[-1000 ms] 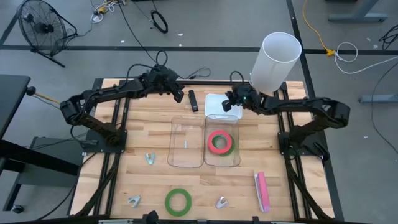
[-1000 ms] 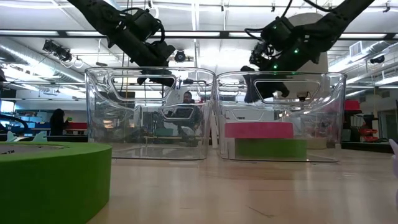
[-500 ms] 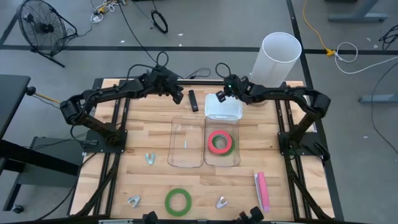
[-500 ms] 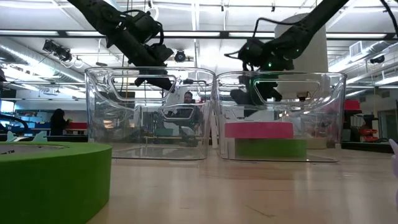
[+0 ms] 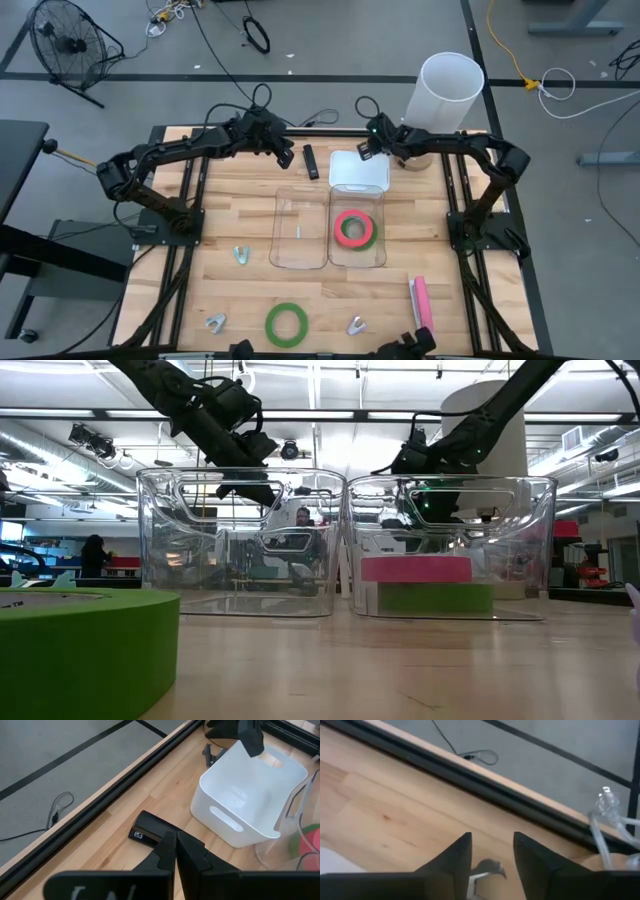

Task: Pick and place Stapler, Stapler remover, tape
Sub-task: Put the black staple remover into the white bin, then put the black stapler into the left transparent bin

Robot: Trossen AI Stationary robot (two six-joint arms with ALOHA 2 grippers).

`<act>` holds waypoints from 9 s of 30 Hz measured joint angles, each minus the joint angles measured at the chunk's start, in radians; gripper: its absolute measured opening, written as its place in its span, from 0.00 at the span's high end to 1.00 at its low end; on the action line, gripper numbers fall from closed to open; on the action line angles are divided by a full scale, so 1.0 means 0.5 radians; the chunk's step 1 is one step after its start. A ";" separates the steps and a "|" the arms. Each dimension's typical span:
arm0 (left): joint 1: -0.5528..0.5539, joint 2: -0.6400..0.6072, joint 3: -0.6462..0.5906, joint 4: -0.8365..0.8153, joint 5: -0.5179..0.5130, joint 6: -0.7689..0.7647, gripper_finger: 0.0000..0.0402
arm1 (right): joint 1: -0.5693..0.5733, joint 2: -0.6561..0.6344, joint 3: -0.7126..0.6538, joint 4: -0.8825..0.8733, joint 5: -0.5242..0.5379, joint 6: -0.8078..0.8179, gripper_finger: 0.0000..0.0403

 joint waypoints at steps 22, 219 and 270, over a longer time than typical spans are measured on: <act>0.000 0.000 0.000 -0.049 0.001 0.002 0.97 | 0.002 0.168 0.008 0.092 -0.142 -0.002 0.51; -0.056 0.000 -0.001 -0.136 -0.067 0.051 0.97 | 0.035 0.884 1.090 -0.038 -1.240 -0.406 0.49; -0.096 0.326 -0.001 0.067 -0.132 -0.670 0.62 | 1.056 0.180 0.861 -1.056 -0.965 -0.545 0.60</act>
